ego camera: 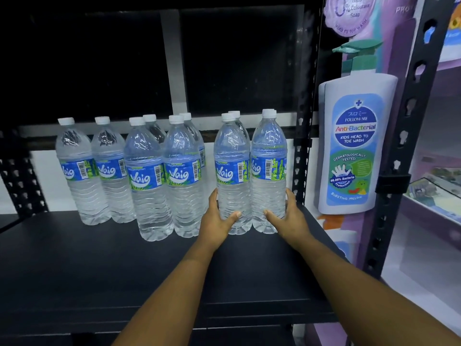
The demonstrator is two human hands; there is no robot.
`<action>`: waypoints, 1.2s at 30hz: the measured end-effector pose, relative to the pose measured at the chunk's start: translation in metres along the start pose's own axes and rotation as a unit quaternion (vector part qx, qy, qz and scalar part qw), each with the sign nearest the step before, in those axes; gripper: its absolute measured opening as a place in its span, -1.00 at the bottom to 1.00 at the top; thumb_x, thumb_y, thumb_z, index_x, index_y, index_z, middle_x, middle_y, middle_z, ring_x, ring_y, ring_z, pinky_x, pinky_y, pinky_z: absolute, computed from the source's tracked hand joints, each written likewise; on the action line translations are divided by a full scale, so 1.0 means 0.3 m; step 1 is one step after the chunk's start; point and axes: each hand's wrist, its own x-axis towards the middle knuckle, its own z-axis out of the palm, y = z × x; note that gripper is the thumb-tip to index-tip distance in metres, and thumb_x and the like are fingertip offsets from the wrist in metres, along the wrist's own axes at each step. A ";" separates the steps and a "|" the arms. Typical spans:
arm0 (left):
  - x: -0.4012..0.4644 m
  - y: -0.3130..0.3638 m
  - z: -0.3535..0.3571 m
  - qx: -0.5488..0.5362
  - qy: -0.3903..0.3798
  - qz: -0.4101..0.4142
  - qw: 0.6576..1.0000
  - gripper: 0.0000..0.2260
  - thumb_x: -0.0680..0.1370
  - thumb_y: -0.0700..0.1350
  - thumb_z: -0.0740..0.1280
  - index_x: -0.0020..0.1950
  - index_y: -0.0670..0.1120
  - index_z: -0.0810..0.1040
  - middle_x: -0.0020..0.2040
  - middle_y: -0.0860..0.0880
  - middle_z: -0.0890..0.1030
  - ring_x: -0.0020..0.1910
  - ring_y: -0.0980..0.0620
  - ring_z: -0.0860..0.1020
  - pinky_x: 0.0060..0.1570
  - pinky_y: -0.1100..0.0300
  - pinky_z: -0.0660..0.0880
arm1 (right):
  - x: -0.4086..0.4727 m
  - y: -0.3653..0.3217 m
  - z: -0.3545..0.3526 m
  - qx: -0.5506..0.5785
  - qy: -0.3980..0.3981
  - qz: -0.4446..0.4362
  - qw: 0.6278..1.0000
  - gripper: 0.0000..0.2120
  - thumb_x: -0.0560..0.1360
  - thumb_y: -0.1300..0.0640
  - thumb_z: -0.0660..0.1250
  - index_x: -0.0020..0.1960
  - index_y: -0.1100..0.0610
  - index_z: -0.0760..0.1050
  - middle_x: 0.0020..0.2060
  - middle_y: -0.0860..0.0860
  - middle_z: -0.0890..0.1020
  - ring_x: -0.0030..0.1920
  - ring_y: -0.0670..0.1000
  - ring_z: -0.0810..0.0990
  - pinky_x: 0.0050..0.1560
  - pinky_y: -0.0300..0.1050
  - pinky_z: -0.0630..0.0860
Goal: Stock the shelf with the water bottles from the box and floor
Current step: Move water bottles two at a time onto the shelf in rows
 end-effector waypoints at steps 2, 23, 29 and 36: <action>0.001 0.003 -0.001 0.000 0.000 -0.002 1.000 -0.25 0.48 -0.08 0.47 0.54 0.05 0.10 0.34 0.14 0.40 0.36 0.26 0.30 0.21 0.46 0.25 | 0.003 0.001 0.001 0.001 0.001 -0.005 1.000 -0.28 0.46 0.11 0.46 0.49 -0.05 0.15 0.14 -0.14 0.54 0.11 -0.12 0.54 0.09 -0.27 0.39; 0.010 -0.012 0.023 -0.088 0.027 -0.020 0.996 -0.26 0.49 0.01 0.44 0.54 0.15 0.08 0.50 0.11 0.28 0.47 0.15 0.26 0.46 0.08 0.24 | 0.022 -0.016 0.045 -0.009 0.076 -0.027 0.997 -0.03 0.29 -0.17 0.54 0.51 -0.04 0.06 0.42 -0.02 0.32 0.40 -0.02 0.33 0.39 0.05 0.34; 0.025 -0.012 0.017 -0.119 0.022 -0.019 0.993 -0.27 0.39 0.08 0.40 0.49 0.24 0.15 0.43 0.08 0.41 0.42 0.12 0.37 0.39 -0.07 0.36 | 0.029 -0.017 0.060 -0.053 0.111 -0.039 0.992 0.00 0.28 -0.04 0.59 0.52 0.02 0.05 0.35 0.09 0.25 0.34 0.01 0.32 0.27 -0.13 0.29; 0.032 -0.017 0.016 -0.045 0.078 0.001 0.996 -0.30 0.41 -0.04 0.53 0.43 0.11 0.21 0.17 0.02 0.52 0.16 0.00 0.53 0.18 0.03 0.51 | 0.017 -0.018 0.049 -0.005 0.111 -0.064 0.992 -0.25 0.38 0.13 0.50 0.46 -0.03 0.20 0.18 -0.12 0.48 0.20 -0.12 0.46 0.24 -0.03 0.46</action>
